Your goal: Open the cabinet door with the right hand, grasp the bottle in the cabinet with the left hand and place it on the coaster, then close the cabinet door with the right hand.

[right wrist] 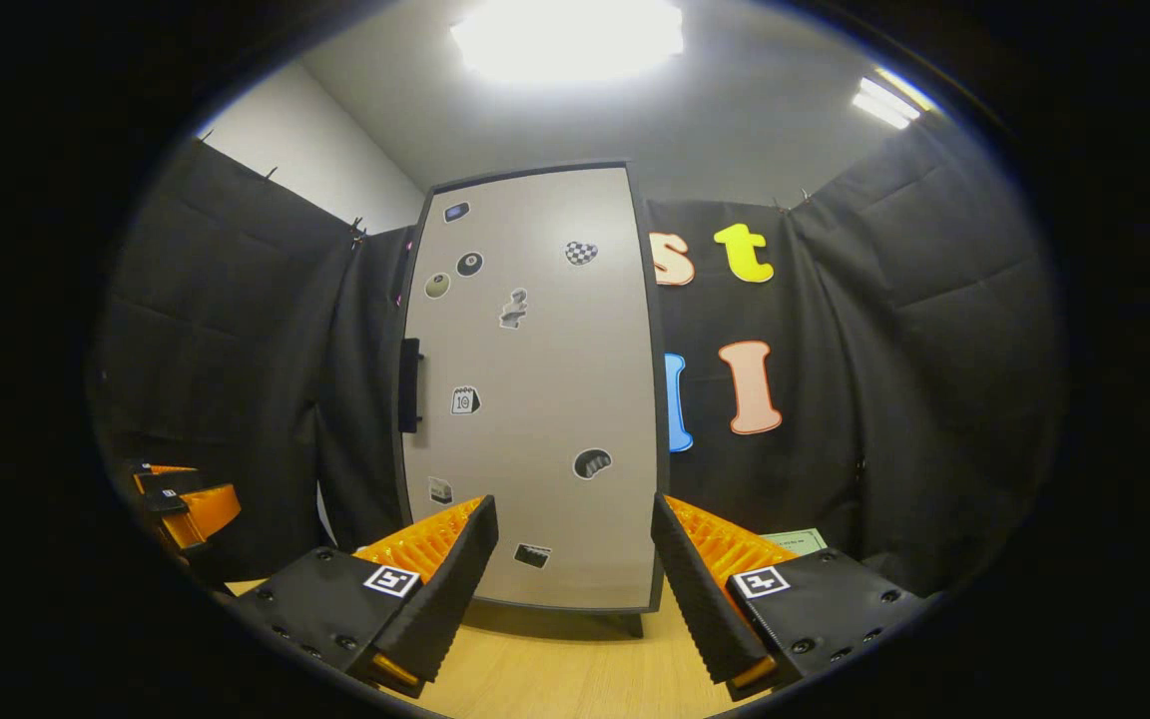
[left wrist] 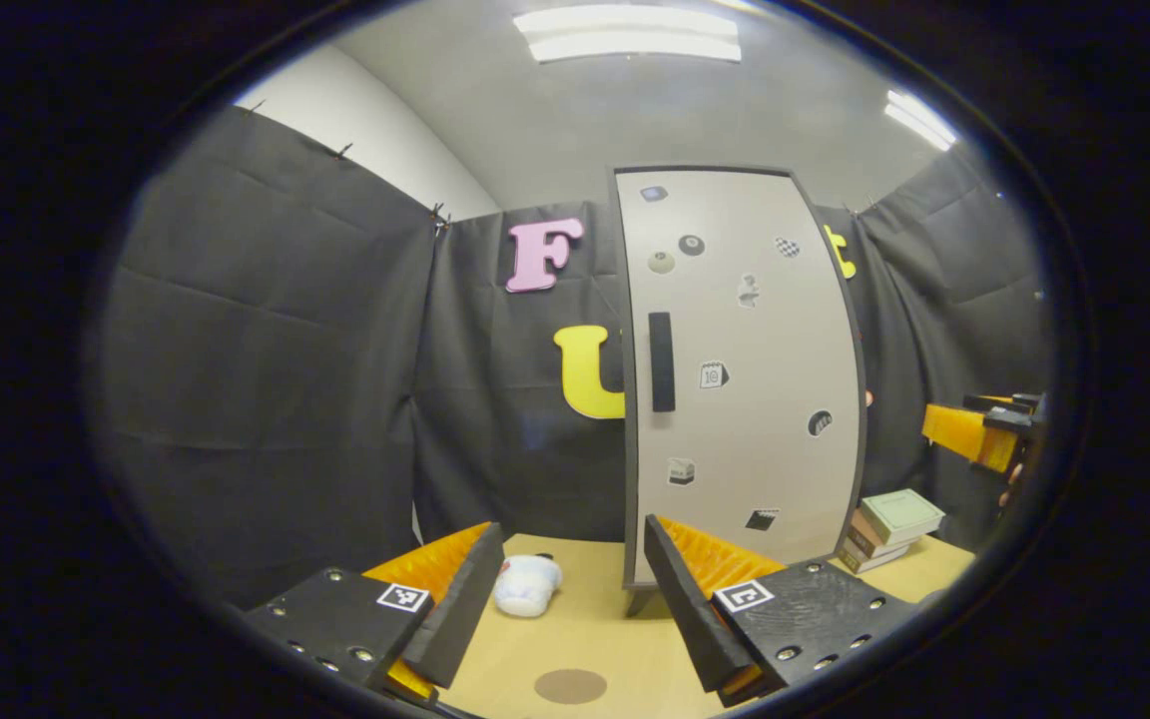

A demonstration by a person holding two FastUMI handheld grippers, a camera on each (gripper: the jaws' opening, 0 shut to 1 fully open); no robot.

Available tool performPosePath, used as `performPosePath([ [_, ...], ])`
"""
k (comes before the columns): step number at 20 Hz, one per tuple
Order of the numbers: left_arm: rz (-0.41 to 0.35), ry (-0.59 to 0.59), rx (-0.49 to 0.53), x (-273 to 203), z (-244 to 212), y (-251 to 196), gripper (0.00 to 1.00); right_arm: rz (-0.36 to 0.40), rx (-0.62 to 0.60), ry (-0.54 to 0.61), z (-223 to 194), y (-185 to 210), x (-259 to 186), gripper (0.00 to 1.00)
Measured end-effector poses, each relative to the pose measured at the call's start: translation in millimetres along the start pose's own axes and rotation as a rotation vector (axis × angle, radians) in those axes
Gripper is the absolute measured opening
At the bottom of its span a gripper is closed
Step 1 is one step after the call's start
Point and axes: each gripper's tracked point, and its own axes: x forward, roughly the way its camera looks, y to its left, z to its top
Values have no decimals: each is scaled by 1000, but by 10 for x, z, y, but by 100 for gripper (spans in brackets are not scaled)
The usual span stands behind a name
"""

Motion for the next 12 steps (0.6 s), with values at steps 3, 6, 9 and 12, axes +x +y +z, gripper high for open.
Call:
performPosePath([
  [3, 6, -4, 1, 139, 6, 200, 87, -1, 3, -17, 170, 165, 212, 98],
  [6, 19, -4, -5, 258, -39, 459, 86, 10, -15, -22, 307, 370, 438, 98],
  [9, 45, 12, 1, 355, -137, 770, 88, 45, -27, -25, 419, 630, 671, 98],
  [12, 80, 23, 4, 410, -206, 1094, 88, 77, -33, -24, 518, 889, 863, 97],
])
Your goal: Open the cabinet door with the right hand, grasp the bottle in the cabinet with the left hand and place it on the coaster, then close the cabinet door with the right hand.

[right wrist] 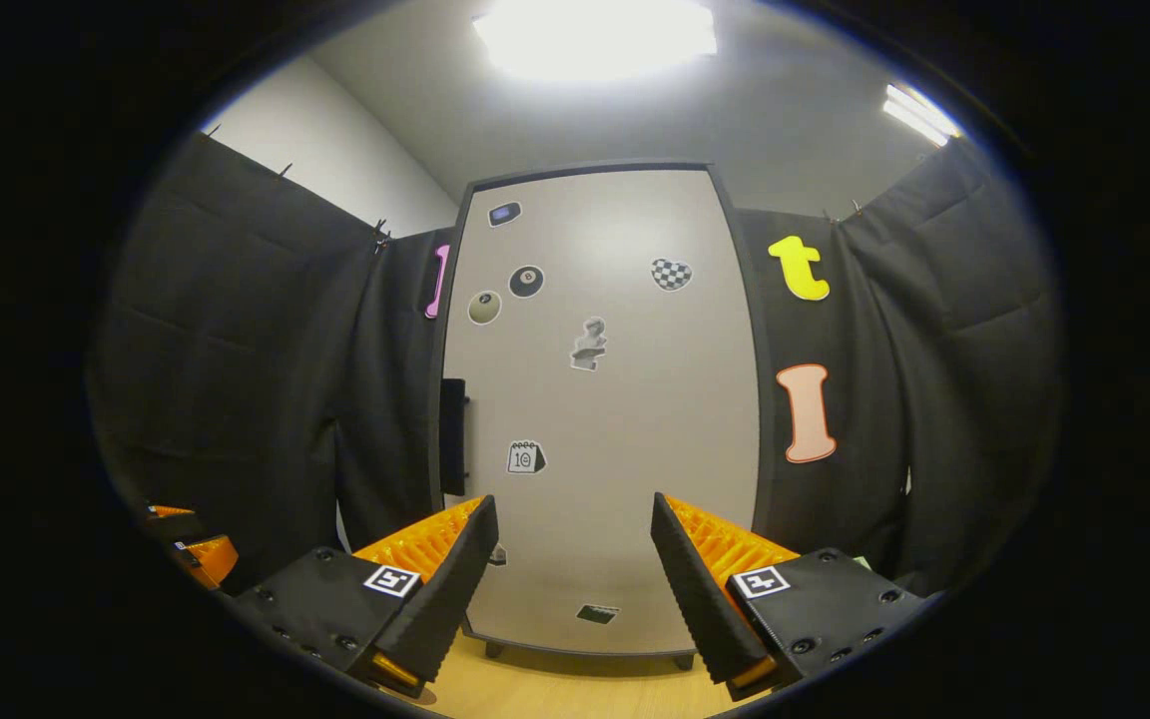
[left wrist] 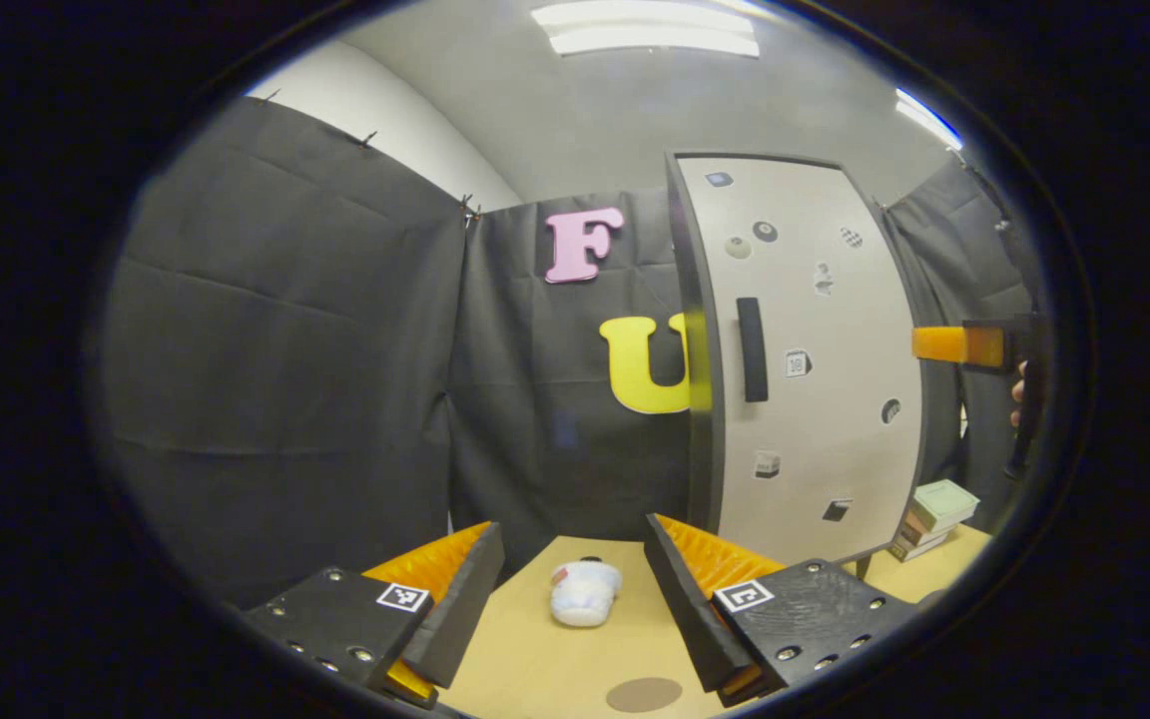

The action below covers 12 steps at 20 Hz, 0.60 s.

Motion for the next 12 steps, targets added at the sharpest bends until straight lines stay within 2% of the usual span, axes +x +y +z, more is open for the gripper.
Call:
performPosePath([
  [5, 80, 17, -2, 29, -117, 617, 86, 35, 1, -22, 96, 380, 395, 96],
  [7, 106, 23, 8, 34, -156, 843, 89, 46, 12, -23, 132, 507, 554, 98],
  [12, 140, 35, 27, 86, -263, 1238, 86, 43, 16, -13, 171, 712, 947, 98],
])
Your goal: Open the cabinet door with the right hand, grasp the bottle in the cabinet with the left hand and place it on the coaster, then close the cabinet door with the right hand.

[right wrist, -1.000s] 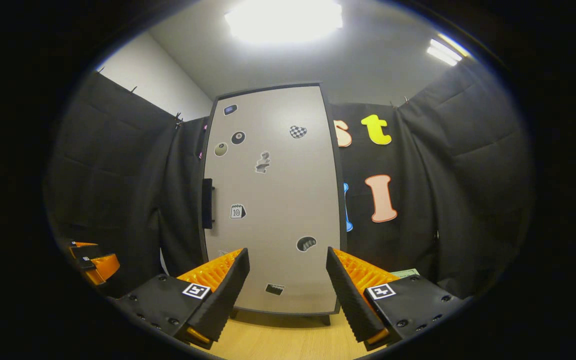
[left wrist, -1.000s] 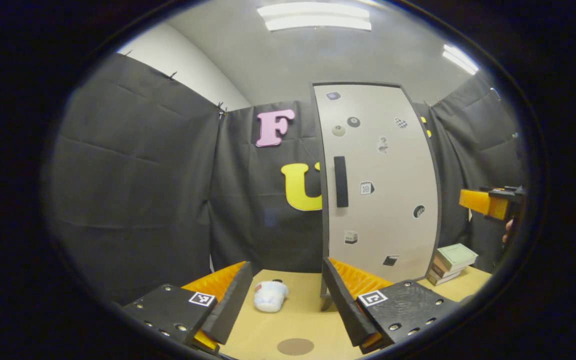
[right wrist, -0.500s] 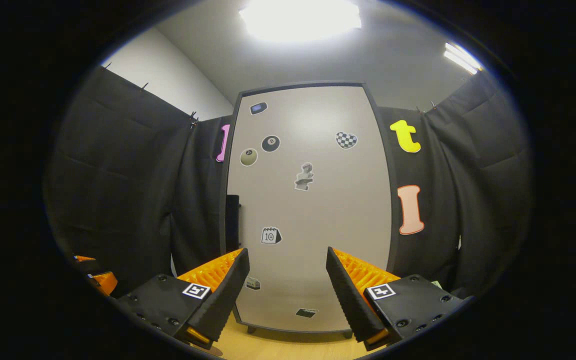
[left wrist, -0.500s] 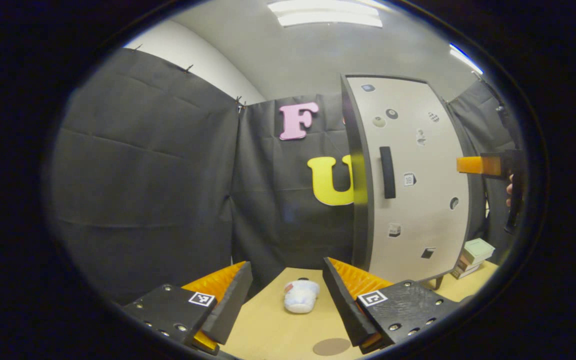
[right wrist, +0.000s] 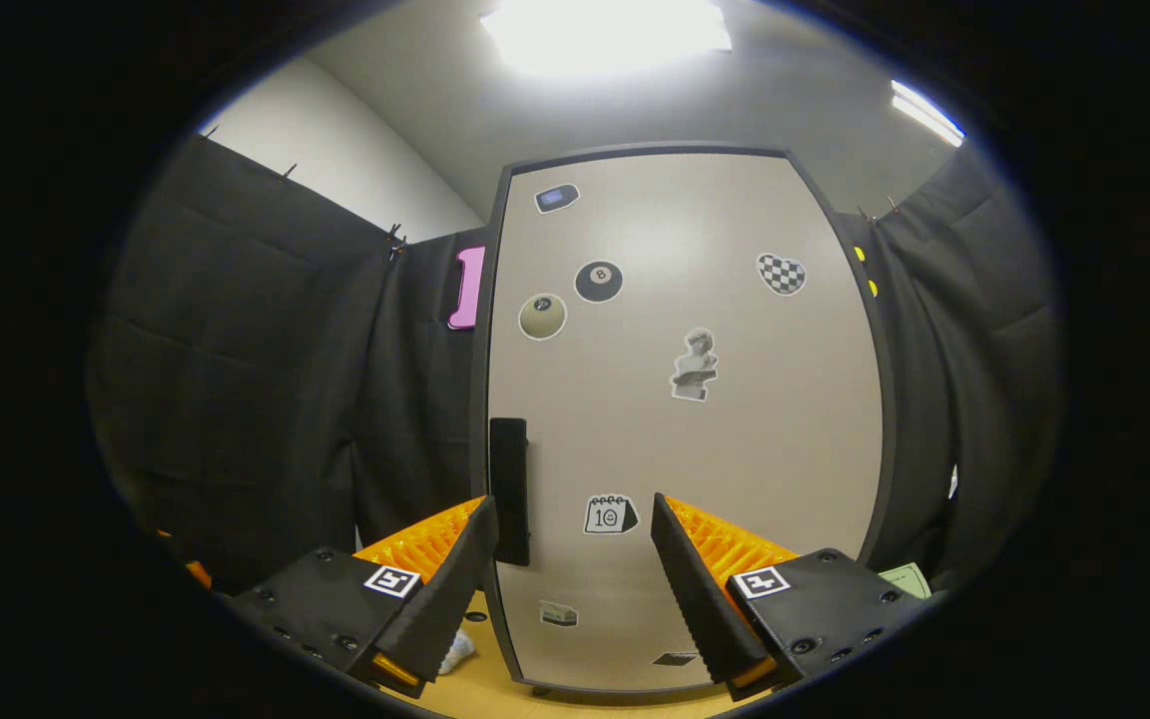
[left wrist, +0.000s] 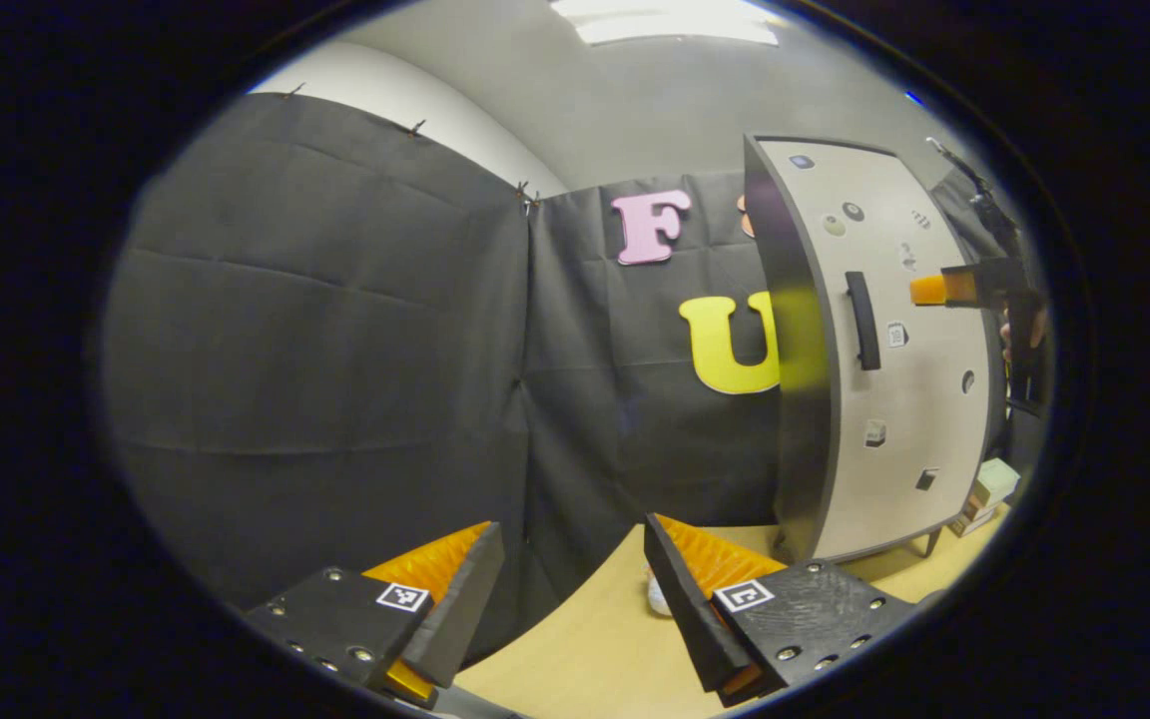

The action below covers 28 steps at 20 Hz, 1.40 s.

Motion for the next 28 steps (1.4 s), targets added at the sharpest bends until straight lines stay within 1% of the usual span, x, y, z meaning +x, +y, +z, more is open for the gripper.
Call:
performPosePath([
  [2, 6, 4, 2, 34, -60, 108, 88, -3, -8, 12, -41, 102, 134, 98],
  [3, 7, 6, 2, 55, -89, 154, 86, -4, -10, 15, -43, 151, 193, 98],
  [5, 10, 17, 2, 96, -163, 235, 86, 2, -17, 17, -50, 247, 311, 98],
  [6, 13, 23, 2, 126, -203, 285, 88, 6, -21, 16, -47, 306, 366, 98],
  [7, 15, 27, 2, 143, -228, 319, 86, 13, -20, 16, -50, 373, 424, 98],
  [9, 22, 35, -3, 179, -292, 399, 86, 18, -11, 37, -103, 457, 546, 96],
  [12, 24, 49, -14, 236, -362, 478, 86, 5, -12, 73, -183, 529, 721, 96],
  [13, 25, 53, -15, 251, -393, 492, 88, 9, -16, 92, -219, 562, 776, 96],
  [14, 27, 55, -15, 264, -407, 518, 88, 12, -14, 117, -269, 588, 821, 90],
  [17, 29, 59, -15, 281, -443, 570, 88, 11, 7, 190, -399, 630, 947, 85],
  [18, 29, 62, -16, 285, -460, 579, 88, 11, 13, 201, -403, 629, 976, 72],
  [19, 29, 64, -18, 290, -475, 582, 88, 6, 20, 211, -421, 626, 1003, 68],
  [20, 28, 66, -22, 296, -480, 586, 88, -24, 17, 224, -424, 564, 1014, 71],
  [21, 26, 68, -25, 291, -492, 585, 88, -63, 12, 221, -428, 479, 1021, 66],
  [22, 25, 69, -27, 295, -496, 580, 88, -58, 20, 230, -441, 464, 1064, 53],
  [23, 20, 69, -30, 298, -505, 571, 88, -51, 17, 234, -426, 485, 1014, 39],
  [24, 14, 70, -32, 312, -493, 547, 88, -39, 7, 248, -439, 486, 1019, 29],
  [25, 8, 69, -33, 321, -480, 532, 88, -39, 14, 260, -448, 485, 1016, 32],
  [26, 2, 65, -30, 334, -460, 507, 87, -28, 6, 271, -441, 489, 999, 19],
  [27, -4, 57, -28, 355, -447, 464, 87, -30, 31, 269, -438, 467, 999, 22],
  [28, -11, 51, -26, 371, -416, 434, 87, -18, 33, 271, -441, 468, 986, 11],
])
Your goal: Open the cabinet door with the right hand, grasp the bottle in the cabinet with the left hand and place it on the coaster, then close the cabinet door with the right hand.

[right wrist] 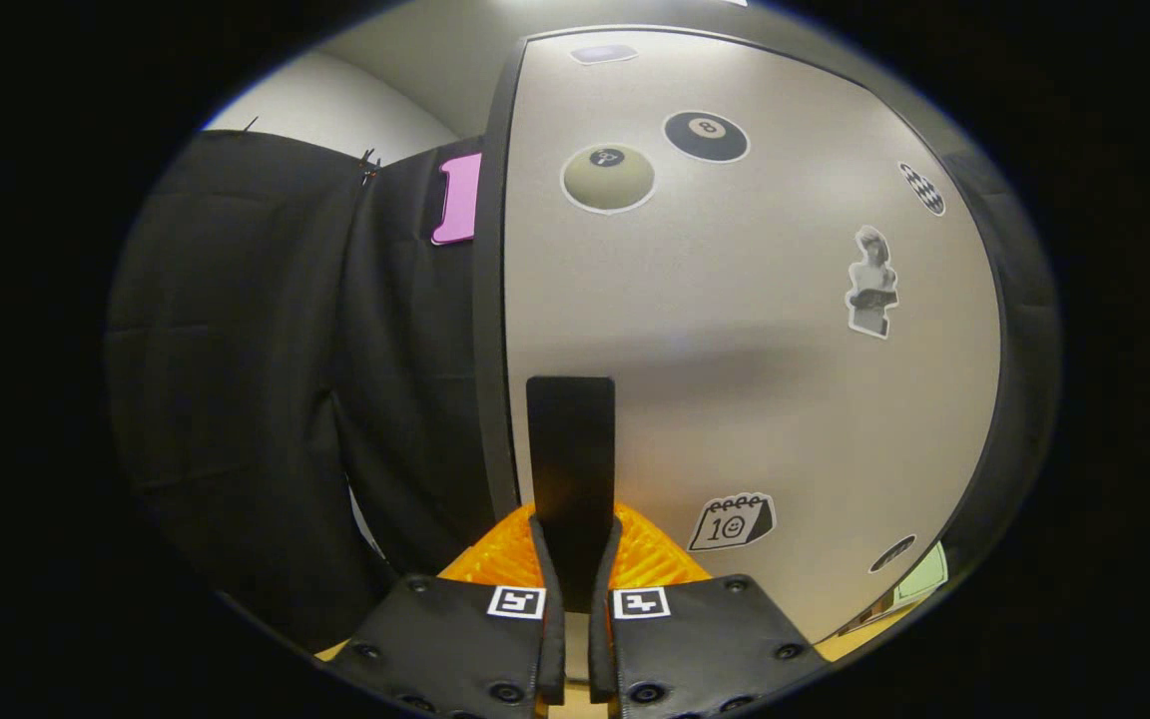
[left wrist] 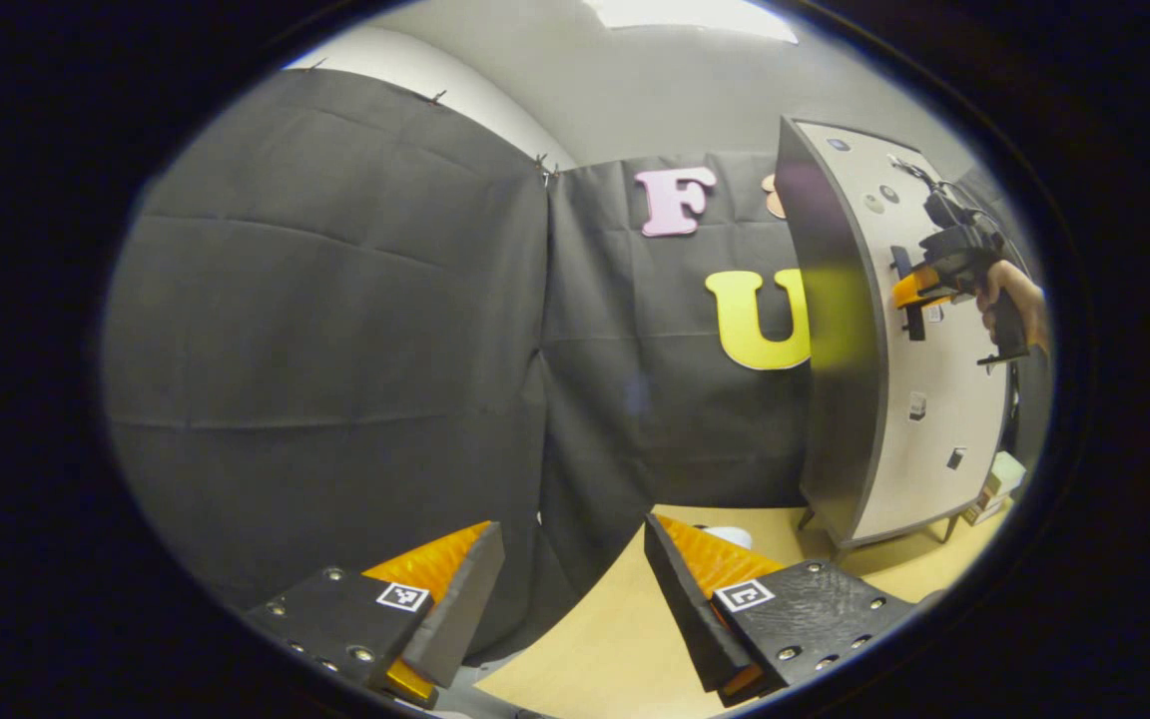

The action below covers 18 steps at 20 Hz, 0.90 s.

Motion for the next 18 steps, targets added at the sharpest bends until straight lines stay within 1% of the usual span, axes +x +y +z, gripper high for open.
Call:
performPosePath([
  [1, -9, -5, 1, 24, 13, -45, 87, 11, -5, -3, -10, 15, -18, 7],
  [2, -18, -7, 3, 49, 33, -87, 88, 23, -10, 2, -17, 15, -37, 7],
  [3, -29, -8, 6, 65, 37, -139, 86, 38, -6, 4, -19, 17, -66, 11],
  [4, -37, -11, 10, 93, 57, -172, 86, 58, -1, 8, -23, 24, -108, 7],
  [5, -45, -15, 14, 111, 78, -223, 88, 78, 6, 12, -30, 31, -151, 11],
  [6, -55, -21, 14, 143, 118, -273, 87, 97, 9, 12, -24, 44, -205, 11],
  [10, -108, -40, 15, 227, 222, -508, 88, 159, 17, 10, 47, 168, -582, 11],
  [11, -125, -43, 15, 188, 212, -597, 86, 168, 24, 9, 62, 173, -668, 11],
  [12, -144, -44, 13, 172, 209, -681, 88, 173, 27, 10, 31, 131, -648, 7],
  [13, -164, -45, 12, 169, 201, -762, 89, 173, 23, 8, 30, 117, -693, 7],
  [14, -186, -46, 12, 189, 221, -866, 87, 174, 13, 7, 29, 107, -739, 11],
  [17, -244, -49, 20, 248, 299, -1208, 87, 199, 5, 11, 7, 57, -855, 11],
  [18, -258, -55, 20, 240, 339, -1292, 87, 213, 6, 13, -2, 28, -895, 7],
])
